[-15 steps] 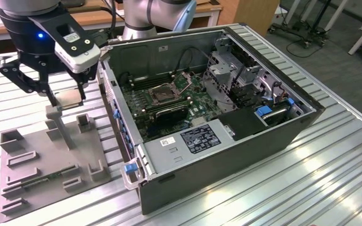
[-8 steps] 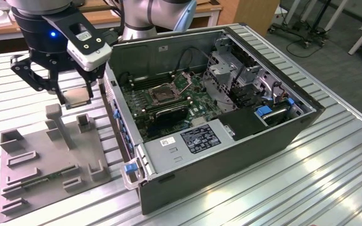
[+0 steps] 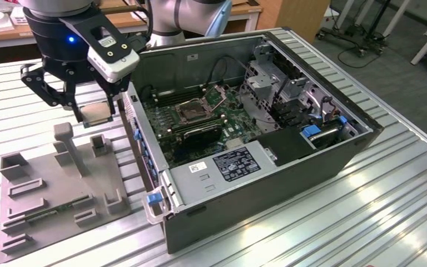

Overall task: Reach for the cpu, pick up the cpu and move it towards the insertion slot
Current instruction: 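Pick up the cpu and move it towards the insertion slot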

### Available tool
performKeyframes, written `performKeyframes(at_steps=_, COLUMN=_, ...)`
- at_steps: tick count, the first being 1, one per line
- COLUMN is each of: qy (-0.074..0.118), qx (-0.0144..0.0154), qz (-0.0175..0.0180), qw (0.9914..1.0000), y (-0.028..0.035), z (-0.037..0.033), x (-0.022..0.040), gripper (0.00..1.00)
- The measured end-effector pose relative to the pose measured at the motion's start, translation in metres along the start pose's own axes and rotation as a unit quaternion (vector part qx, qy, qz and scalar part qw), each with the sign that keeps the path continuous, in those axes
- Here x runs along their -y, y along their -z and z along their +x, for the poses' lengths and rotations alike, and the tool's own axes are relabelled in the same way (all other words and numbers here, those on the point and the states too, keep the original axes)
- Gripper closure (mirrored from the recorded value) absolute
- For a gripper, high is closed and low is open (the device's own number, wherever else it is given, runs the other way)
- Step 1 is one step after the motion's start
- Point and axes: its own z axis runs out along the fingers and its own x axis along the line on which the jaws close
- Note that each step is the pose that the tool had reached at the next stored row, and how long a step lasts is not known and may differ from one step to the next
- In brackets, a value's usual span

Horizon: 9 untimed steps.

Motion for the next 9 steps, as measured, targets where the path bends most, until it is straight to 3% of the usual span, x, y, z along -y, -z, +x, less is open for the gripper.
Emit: performKeyframes(at_steps=9, qy=0.000, qx=0.0000, qz=0.0000, qw=1.00000, y=0.0050, z=-0.0001, x=-0.0002, gripper=0.46)
